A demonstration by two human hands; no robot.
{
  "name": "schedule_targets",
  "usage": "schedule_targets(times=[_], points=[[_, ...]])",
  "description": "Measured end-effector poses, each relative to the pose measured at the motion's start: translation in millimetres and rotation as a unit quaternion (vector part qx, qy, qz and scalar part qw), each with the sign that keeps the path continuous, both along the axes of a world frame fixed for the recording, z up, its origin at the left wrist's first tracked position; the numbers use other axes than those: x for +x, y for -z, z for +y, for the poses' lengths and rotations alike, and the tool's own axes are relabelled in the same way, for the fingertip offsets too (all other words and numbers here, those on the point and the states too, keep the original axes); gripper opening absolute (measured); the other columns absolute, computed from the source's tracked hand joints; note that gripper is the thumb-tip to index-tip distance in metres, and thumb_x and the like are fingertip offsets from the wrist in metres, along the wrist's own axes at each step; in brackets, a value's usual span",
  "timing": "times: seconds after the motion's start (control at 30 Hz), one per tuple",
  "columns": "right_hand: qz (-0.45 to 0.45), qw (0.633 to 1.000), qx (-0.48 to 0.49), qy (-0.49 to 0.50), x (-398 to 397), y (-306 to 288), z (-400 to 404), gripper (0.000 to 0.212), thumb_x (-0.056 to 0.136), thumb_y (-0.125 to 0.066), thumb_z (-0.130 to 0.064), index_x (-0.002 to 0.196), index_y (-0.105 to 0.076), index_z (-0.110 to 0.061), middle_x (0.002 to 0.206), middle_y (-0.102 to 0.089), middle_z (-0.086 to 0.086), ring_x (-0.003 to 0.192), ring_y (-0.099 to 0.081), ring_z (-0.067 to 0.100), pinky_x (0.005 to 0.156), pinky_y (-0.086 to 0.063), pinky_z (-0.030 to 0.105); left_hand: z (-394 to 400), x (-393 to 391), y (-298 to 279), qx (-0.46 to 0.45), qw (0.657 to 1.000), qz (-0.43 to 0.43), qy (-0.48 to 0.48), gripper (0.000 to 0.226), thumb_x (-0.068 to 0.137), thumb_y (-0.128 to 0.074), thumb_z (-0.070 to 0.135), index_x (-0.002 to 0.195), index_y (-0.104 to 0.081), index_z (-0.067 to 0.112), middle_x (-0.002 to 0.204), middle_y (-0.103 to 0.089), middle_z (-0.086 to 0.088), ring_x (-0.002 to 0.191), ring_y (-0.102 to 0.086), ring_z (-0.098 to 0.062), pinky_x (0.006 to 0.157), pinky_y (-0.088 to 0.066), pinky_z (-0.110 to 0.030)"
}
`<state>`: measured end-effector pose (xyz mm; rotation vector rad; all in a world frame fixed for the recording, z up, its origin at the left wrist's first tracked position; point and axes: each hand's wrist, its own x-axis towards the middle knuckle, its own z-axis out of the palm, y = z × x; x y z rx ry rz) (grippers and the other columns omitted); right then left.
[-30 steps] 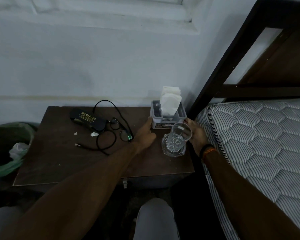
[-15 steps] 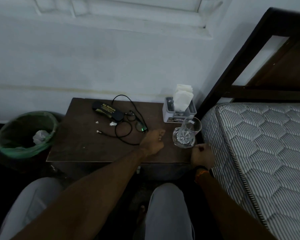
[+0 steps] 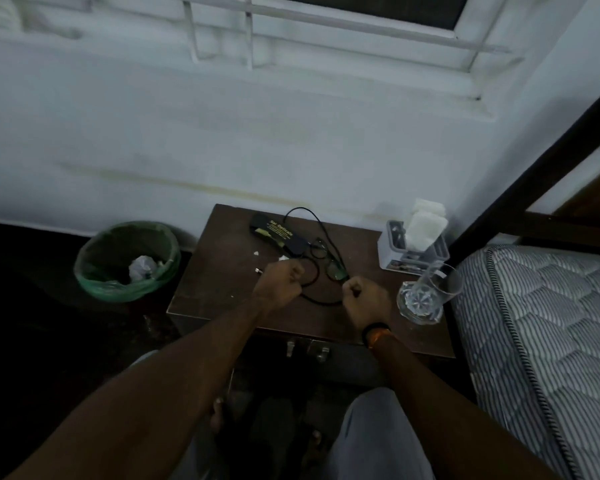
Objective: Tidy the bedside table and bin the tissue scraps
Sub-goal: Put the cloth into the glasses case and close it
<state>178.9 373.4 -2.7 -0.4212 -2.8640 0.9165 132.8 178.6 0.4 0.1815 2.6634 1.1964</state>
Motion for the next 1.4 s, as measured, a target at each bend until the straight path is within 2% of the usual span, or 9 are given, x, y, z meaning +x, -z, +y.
schedule_targets(times=[0.23, 0.4, 0.57, 0.7, 0.8, 0.9, 1.07, 1.2, 1.4], points=[[0.012, 0.994, 0.041, -0.098, -57.1, -5.8, -46.0, 0.013, 0.088, -0.058, -0.020, 0.098, -0.067, -0.019, 0.103, -0.068, 0.006, 0.097, -0.061, 0.030, 0.076, -0.047, 0.032, -64.1, -18.1, 8.0, -0.013, 0.997, 0.013, -0.069, 0.023, 0.082, -0.061, -0.001, 0.102, -0.068, 0.008, 0.098, -0.069, -0.004, 0.092, -0.063, -0.015, 0.081, -0.050, -0.025], [-0.039, 0.979, 0.094, -0.174, -117.2, -10.2, -81.9, 0.060, 0.088, -0.065, -0.039, 0.140, -0.047, -0.013, 0.138, -0.051, 0.011, 0.129, -0.042, 0.031, 0.104, -0.041, 0.042, -87.3, -30.8, 22.4, -0.014, 0.995, 0.007, -0.097, 0.020, 0.083, -0.063, 0.006, 0.101, -0.070, 0.013, 0.099, -0.071, -0.001, 0.091, -0.065, -0.011, 0.081, -0.050, -0.022], [-0.121, 0.958, 0.147, -0.213, -163.5, -2.6, -112.8, 0.091, 0.076, -0.072, -0.056, 0.145, -0.036, -0.009, 0.144, -0.046, 0.013, 0.131, -0.043, 0.033, 0.107, -0.041, 0.045, -101.7, -46.4, 34.3, 0.008, 0.992, -0.001, -0.130, 0.026, 0.085, -0.061, 0.006, 0.109, -0.068, 0.012, 0.105, -0.070, 0.000, 0.094, -0.064, -0.009, 0.079, -0.048, -0.017], [-0.117, 0.957, 0.160, -0.214, -178.1, 3.7, -113.3, 0.079, 0.070, -0.075, -0.049, 0.135, -0.050, -0.012, 0.130, -0.060, 0.011, 0.116, -0.056, 0.029, 0.095, -0.050, 0.038, -105.7, -54.7, 38.1, 0.055, 0.987, -0.009, -0.151, 0.025, 0.088, -0.062, 0.008, 0.113, -0.063, 0.012, 0.105, -0.068, 0.000, 0.097, -0.063, -0.009, 0.068, -0.042, -0.008], [-0.103, 0.965, 0.111, -0.214, -180.5, 1.5, -112.0, 0.063, 0.075, -0.074, -0.039, 0.130, -0.056, -0.013, 0.125, -0.063, 0.007, 0.111, -0.059, 0.027, 0.093, -0.050, 0.035, -107.4, -58.0, 39.7, 0.100, 0.980, -0.011, -0.169, 0.027, 0.087, -0.066, 0.009, 0.114, -0.060, 0.011, 0.100, -0.069, -0.002, 0.095, -0.065, -0.013, 0.077, -0.051, -0.020], [-0.110, 0.971, 0.045, -0.208, -182.3, 1.2, -108.9, 0.071, 0.074, -0.077, -0.034, 0.138, -0.051, -0.016, 0.135, -0.059, 0.004, 0.122, -0.055, 0.024, 0.100, -0.044, 0.032, -104.6, -64.3, 43.3, 0.119, 0.976, -0.033, -0.179, 0.035, 0.086, -0.070, 0.012, 0.119, -0.057, 0.012, 0.100, -0.067, 0.000, 0.096, -0.065, -0.014, 0.087, -0.056, -0.032], [-0.111, 0.969, -0.063, -0.211, -184.0, 1.6, -106.0, 0.066, 0.076, -0.079, -0.027, 0.136, -0.053, -0.019, 0.135, -0.057, 0.004, 0.124, -0.053, 0.021, 0.095, -0.040, 0.025, -95.0, -73.5, 43.3, 0.170, 0.967, -0.036, -0.187, 0.041, 0.083, -0.074, 0.017, 0.118, -0.052, 0.019, 0.102, -0.066, 0.001, 0.097, -0.066, -0.017, 0.083, -0.059, -0.040], [-0.142, 0.955, -0.094, -0.241, -189.8, -1.2, -103.6, 0.060, 0.081, -0.076, -0.025, 0.136, -0.052, -0.020, 0.136, -0.054, 0.005, 0.126, -0.051, 0.022, 0.098, -0.042, 0.030, -93.3, -85.2, 39.8, 0.099, 0.974, 0.044, -0.200, 0.040, 0.084, -0.069, 0.026, 0.119, -0.051, 0.019, 0.113, -0.057, 0.002, 0.099, -0.057, -0.013, 0.075, -0.050, -0.024], [-0.174, 0.938, -0.100, -0.284, -199.9, 1.3, -100.8, 0.052, 0.085, -0.075, -0.026, 0.132, -0.053, -0.023, 0.135, -0.055, 0.004, 0.122, -0.052, 0.025, 0.103, -0.042, 0.038, -99.0, -103.9, 39.7, 0.043, 0.963, 0.073, -0.257, 0.034, 0.076, -0.079, 0.022, 0.091, -0.048, 0.017, 0.099, -0.055, -0.003, 0.090, -0.051, -0.020, 0.061, -0.032, -0.021]])
